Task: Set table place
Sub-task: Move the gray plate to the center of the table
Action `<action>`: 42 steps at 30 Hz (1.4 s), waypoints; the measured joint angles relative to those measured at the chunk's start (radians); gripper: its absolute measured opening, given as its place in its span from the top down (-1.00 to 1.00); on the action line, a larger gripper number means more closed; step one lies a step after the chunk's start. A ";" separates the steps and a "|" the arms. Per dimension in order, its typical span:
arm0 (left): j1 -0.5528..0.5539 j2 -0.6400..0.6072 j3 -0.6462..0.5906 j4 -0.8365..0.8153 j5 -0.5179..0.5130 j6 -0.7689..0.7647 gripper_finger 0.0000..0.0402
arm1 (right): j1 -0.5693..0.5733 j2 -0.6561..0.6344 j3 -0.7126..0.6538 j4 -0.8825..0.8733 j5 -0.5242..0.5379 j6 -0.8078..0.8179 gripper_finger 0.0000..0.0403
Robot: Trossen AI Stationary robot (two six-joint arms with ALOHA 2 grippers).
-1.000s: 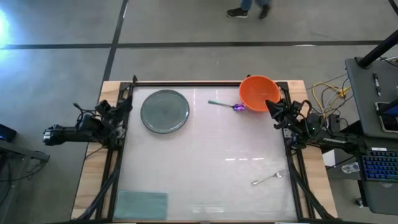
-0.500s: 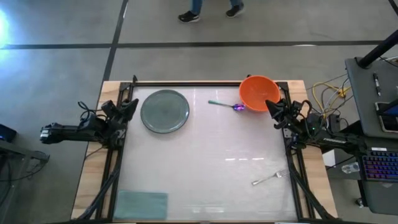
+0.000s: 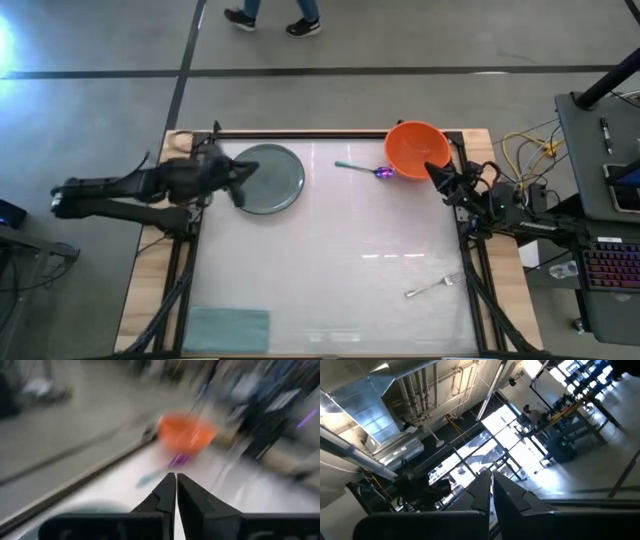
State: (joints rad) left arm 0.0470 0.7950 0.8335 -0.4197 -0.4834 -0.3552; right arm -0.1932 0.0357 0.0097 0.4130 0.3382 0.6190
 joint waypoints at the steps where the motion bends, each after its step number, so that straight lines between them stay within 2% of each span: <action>1: 0.020 0.037 0.051 -0.088 0.005 -0.028 0.99 | -0.001 0.000 0.000 -0.018 0.004 0.019 0.94; 5: 0.152 0.166 0.187 -0.360 0.103 -0.108 1.00 | -0.002 0.002 0.000 -0.121 0.008 0.115 0.94; 9: 0.344 0.219 0.234 -0.425 0.192 -0.086 1.00 | -0.002 0.019 0.000 -0.157 -0.048 0.118 0.94; 13: 0.587 0.259 0.223 -0.362 0.432 -0.007 1.00 | -0.002 0.049 0.019 -0.160 -0.058 0.115 0.94; 15: 0.698 0.284 0.222 -0.340 0.513 0.038 1.00 | -0.002 0.071 0.059 -0.207 -0.058 0.065 0.94; 19: 0.847 0.382 0.220 -0.342 0.557 0.059 1.00 | -0.001 0.153 0.202 -0.346 -0.058 -0.035 0.94; 23: 0.926 0.481 0.220 -0.340 0.607 0.082 1.00 | -0.001 0.280 0.392 -0.526 -0.040 -0.166 0.94; 27: 0.936 0.577 0.220 -0.341 0.594 0.100 1.00 | -0.002 0.418 0.561 -0.667 0.014 -0.233 0.94; 31: 0.943 0.653 0.220 -0.351 0.506 0.106 1.00 | -0.002 0.531 0.668 -0.697 0.030 -0.270 0.94; 37: 1.003 0.708 0.220 -0.331 0.388 0.108 1.00 | -0.002 0.666 0.775 -0.694 0.030 -0.279 0.94; 42: 1.072 0.756 0.221 -0.322 0.392 0.110 1.00 | -0.002 0.745 0.822 -0.693 0.030 -0.274 0.94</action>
State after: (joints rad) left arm 1.1188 1.5510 1.0542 -0.7418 -0.0910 -0.2457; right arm -0.1947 0.7803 0.8315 -0.2802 0.3679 0.3445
